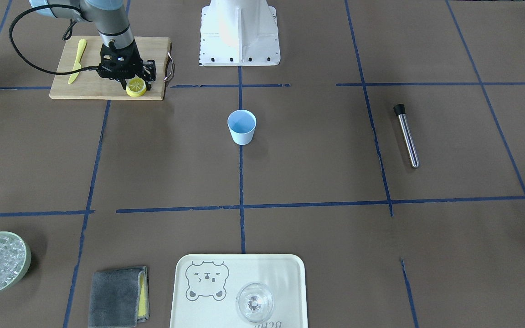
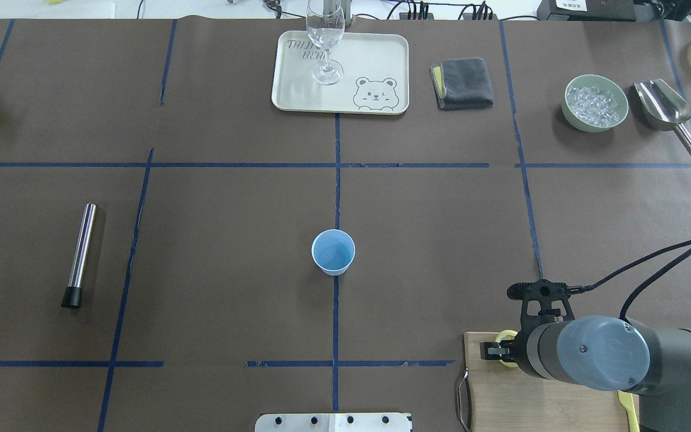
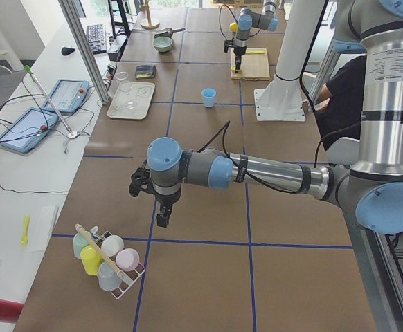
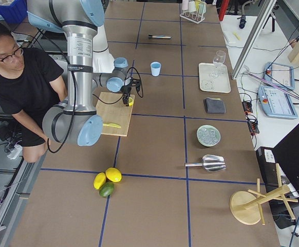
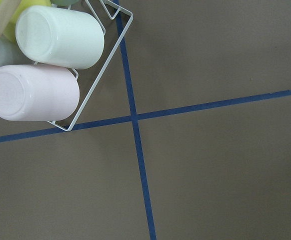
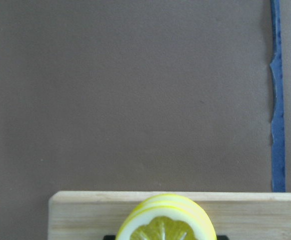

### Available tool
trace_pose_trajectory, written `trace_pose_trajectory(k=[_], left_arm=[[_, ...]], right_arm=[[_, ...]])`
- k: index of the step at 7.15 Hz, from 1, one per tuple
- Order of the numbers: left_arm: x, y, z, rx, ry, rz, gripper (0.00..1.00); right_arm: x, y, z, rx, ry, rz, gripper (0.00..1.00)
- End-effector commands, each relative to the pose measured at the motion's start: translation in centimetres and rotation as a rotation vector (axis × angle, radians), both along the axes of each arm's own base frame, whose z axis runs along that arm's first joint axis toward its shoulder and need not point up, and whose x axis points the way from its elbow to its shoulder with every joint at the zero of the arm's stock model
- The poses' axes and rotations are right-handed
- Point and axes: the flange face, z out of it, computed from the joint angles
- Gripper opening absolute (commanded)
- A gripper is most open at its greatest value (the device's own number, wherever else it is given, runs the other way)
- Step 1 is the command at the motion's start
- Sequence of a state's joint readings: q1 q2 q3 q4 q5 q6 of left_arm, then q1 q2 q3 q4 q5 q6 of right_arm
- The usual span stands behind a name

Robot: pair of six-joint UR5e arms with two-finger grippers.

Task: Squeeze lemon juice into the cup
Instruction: 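Lower the right gripper and grasp the yellow lemon slice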

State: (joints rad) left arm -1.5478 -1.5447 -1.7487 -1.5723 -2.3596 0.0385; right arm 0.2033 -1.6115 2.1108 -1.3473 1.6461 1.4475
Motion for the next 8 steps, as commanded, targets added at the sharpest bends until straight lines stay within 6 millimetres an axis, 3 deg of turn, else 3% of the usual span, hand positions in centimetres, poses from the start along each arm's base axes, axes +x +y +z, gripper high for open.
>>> trace_pose_trajectory(k=[1,8], left_arm=[[0.0,0.0,0.0,0.001,0.0,0.001,1.0],[0.0,0.0,-0.31,0.006,0.0,0.0,1.0]], right_arm=[[0.11,-0.08,-0.26,0.001,-0.006,0.003,0.58],[0.51,-0.1,-1.22,0.005,-0.025,0.009,0.54]])
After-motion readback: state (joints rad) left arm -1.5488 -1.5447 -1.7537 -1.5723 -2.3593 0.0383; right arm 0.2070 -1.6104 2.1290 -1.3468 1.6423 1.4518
